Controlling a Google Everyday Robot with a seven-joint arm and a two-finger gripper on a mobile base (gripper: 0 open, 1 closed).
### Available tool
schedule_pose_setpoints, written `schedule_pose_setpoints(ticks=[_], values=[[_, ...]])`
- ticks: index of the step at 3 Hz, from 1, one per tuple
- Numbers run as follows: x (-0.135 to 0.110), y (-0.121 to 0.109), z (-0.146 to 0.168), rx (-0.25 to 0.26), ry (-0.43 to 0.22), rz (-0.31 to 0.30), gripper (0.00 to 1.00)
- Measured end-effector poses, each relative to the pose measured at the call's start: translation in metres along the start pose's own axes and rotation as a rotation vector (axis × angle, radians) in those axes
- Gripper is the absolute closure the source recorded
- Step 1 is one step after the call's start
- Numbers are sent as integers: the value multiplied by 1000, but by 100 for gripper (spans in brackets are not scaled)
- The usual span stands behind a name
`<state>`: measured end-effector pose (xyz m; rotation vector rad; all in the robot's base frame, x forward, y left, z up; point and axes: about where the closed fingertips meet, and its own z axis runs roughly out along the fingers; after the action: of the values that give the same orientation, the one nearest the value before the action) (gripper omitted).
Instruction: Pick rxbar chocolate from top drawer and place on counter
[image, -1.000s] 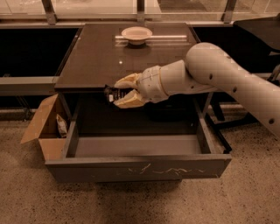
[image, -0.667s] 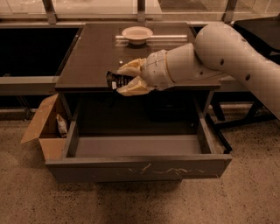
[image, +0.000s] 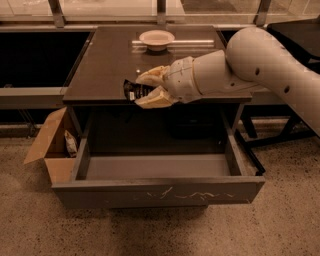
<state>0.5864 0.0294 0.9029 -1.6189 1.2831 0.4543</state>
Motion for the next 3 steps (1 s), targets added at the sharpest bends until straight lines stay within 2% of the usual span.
schedule_pose_setpoints(ticks=[2, 3], values=[[41, -52, -51, 92, -7, 99, 100], [174, -140, -19, 222, 166, 24, 100]])
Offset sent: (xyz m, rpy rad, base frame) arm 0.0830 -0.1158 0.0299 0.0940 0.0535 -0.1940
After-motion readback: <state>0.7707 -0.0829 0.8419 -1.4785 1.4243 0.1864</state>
